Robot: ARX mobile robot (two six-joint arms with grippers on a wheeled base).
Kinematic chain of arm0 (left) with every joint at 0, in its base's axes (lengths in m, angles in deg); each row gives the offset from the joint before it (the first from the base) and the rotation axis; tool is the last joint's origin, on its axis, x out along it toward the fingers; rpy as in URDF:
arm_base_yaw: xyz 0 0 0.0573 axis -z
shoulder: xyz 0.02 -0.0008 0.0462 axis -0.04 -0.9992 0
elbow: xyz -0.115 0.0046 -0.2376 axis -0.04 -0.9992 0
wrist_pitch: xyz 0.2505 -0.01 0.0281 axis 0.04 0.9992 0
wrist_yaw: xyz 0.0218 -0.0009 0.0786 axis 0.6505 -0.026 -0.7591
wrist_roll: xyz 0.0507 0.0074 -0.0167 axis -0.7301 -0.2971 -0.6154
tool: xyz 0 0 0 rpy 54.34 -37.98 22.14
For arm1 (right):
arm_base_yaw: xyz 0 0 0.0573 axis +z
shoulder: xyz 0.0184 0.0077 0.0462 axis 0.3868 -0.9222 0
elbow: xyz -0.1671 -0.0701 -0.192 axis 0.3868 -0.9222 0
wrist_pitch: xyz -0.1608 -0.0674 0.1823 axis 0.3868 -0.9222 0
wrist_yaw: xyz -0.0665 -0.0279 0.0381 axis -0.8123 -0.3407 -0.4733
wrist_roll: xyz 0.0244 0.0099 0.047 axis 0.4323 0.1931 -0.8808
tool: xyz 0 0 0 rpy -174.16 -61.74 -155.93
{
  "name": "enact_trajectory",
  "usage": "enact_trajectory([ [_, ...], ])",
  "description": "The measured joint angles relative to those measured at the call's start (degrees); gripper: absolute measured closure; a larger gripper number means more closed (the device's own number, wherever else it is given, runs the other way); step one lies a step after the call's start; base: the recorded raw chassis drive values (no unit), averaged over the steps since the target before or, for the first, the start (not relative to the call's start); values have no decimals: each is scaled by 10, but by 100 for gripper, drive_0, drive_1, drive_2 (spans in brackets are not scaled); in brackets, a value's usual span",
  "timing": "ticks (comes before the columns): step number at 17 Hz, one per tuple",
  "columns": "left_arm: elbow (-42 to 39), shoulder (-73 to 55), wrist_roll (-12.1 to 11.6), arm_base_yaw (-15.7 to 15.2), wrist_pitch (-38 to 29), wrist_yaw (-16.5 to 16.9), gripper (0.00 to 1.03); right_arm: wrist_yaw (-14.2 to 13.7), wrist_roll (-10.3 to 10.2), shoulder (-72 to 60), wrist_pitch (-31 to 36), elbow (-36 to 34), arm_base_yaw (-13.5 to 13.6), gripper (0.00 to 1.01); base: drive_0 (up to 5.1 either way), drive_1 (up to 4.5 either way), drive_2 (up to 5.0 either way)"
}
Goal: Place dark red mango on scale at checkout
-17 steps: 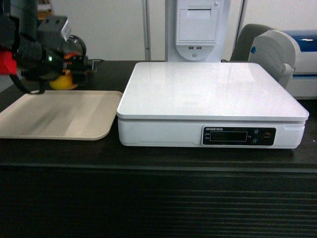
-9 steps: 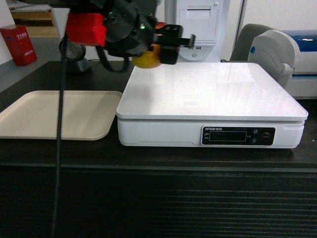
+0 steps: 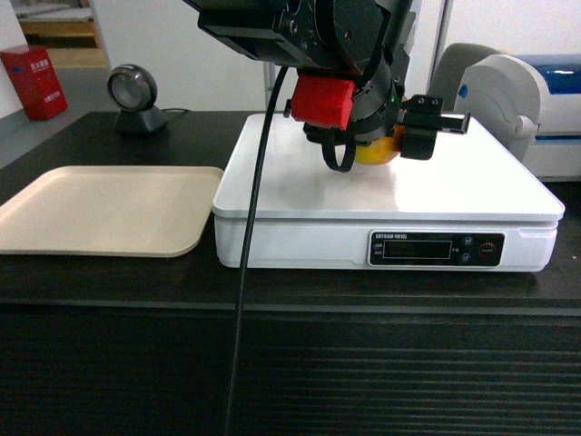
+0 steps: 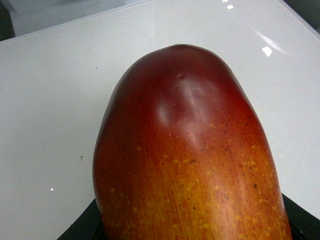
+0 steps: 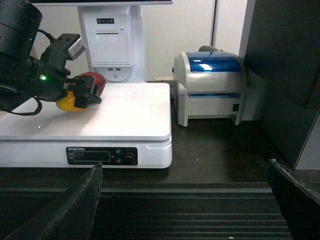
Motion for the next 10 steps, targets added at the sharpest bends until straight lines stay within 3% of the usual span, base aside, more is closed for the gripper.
enact_trajectory([
  [2,35,-23,13,-2,24,-17,44,0,0,0,0,0,0,3,0,0,0],
  [7,90,-57,42,4,74,-20,43,0,0,0,0,0,0,3,0,0,0],
  [9,91,-57,43,5,76,-25,24,0,0,0,0,0,0,3,0,0,0],
  [10,91,-57,43,5,73,-25,3,0,0,0,0,0,0,3,0,0,0],
])
